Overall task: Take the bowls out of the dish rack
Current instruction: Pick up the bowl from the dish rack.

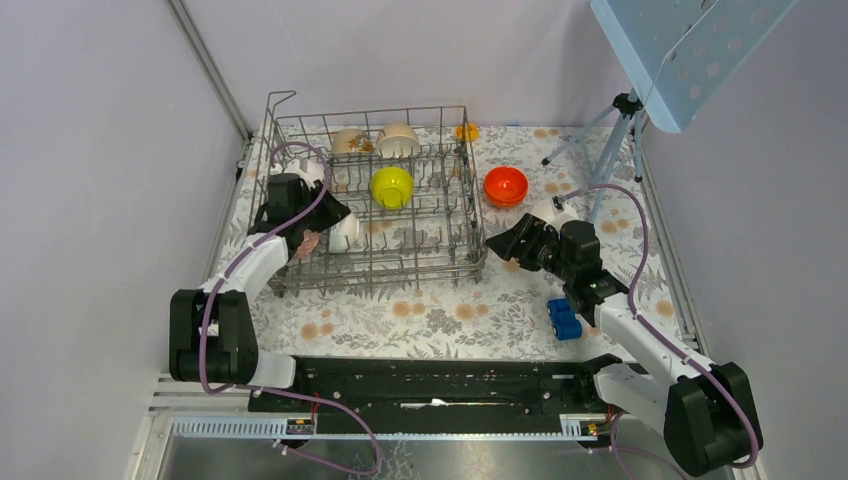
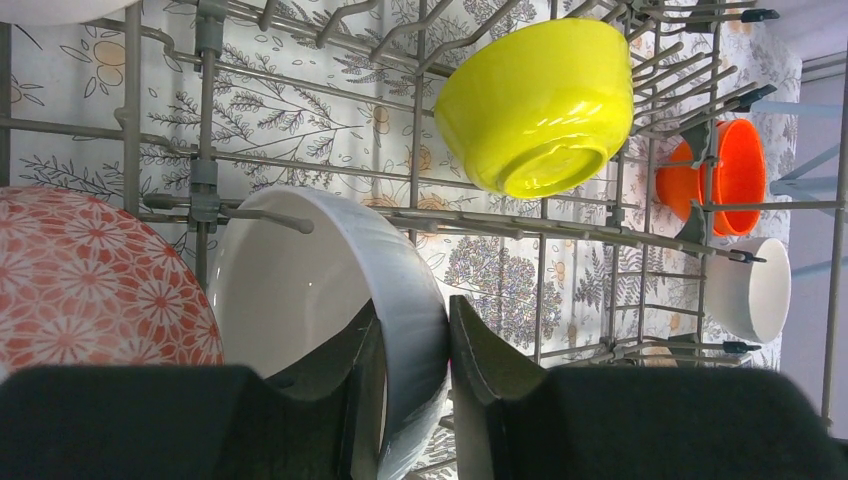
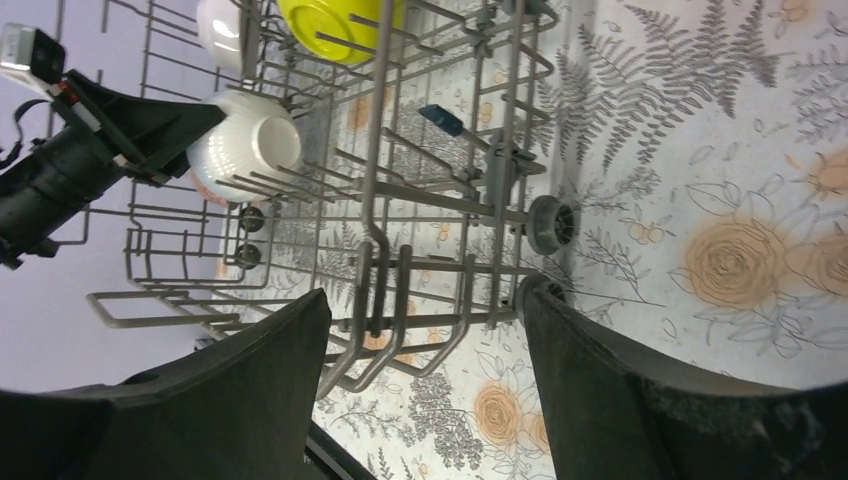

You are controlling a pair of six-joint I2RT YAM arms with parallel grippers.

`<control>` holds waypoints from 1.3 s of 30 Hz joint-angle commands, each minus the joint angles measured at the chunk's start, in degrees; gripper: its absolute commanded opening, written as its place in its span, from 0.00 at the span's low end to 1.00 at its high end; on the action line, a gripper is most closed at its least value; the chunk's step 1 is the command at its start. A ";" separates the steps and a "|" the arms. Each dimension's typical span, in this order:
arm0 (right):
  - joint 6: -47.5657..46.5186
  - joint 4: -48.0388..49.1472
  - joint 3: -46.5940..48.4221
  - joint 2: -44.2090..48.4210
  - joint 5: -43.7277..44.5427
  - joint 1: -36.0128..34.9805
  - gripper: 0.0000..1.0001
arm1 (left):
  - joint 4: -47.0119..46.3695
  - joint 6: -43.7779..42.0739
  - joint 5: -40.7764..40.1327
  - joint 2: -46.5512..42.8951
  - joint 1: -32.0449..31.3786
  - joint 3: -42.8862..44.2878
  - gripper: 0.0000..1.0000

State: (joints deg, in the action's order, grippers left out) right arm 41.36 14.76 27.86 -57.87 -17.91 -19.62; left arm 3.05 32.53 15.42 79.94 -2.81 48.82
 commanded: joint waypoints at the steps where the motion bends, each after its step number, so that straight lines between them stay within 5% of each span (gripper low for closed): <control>1: -1.97 -2.63 -0.14 1.49 5.25 -0.48 0.79 | -4.48 1.56 1.63 -3.15 1.02 -1.08 0.05; 21: -0.42 2.59 2.98 0.45 -1.24 -0.84 0.82 | -20.42 11.39 13.30 -5.97 2.39 -6.70 0.00; 39: -2.34 0.21 7.61 -15.20 -4.85 -3.59 0.56 | -28.43 19.13 18.38 -7.38 2.72 -8.03 0.00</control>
State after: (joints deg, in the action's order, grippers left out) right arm 40.27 15.90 34.46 -71.02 -24.84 -22.90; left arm -10.90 45.34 20.78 76.69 0.16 39.62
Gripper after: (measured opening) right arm 0.590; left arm 0.187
